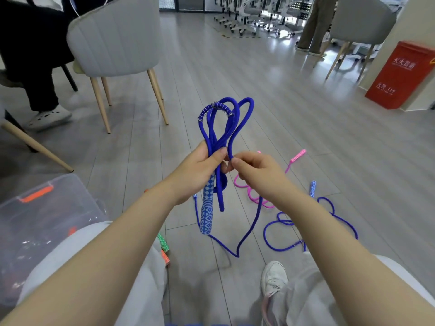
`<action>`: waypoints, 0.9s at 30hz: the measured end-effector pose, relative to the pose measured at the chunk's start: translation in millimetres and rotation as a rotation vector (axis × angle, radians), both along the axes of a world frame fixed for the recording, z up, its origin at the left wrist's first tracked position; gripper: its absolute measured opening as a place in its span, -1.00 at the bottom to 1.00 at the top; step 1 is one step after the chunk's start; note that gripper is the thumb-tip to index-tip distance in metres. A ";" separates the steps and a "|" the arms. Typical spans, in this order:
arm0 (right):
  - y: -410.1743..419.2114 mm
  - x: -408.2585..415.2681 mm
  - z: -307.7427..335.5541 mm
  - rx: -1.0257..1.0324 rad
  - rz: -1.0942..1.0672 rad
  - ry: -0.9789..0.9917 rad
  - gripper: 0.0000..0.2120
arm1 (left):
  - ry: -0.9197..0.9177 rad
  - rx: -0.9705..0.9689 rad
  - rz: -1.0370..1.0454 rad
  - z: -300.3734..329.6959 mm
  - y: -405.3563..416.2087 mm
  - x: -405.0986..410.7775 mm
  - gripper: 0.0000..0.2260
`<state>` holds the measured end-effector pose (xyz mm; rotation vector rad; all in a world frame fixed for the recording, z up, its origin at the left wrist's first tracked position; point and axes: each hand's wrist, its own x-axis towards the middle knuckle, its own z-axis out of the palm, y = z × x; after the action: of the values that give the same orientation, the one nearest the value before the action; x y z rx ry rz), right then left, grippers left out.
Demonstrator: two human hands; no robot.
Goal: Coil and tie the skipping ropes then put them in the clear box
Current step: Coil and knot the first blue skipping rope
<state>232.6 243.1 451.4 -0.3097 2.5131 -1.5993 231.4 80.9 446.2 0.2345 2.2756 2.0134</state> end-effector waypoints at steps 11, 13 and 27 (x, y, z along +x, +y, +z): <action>1.5 5.3 -6.2 0.259 0.087 0.031 -0.79 | 0.213 -0.236 -0.018 -5.7 3.5 4.0 -0.90; -0.8 5.2 -7.2 0.261 0.089 0.020 -0.74 | 0.160 -0.174 0.022 -9.6 6.2 1.9 -0.96; 70.3 -12.3 12.7 0.186 -0.035 -0.106 -0.66 | -0.086 0.653 0.599 6.3 -50.4 -41.5 -0.76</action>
<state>220.3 313.4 464.1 -0.1552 2.5738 -1.3417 190.0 30.4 452.5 -0.5515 1.6791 2.9362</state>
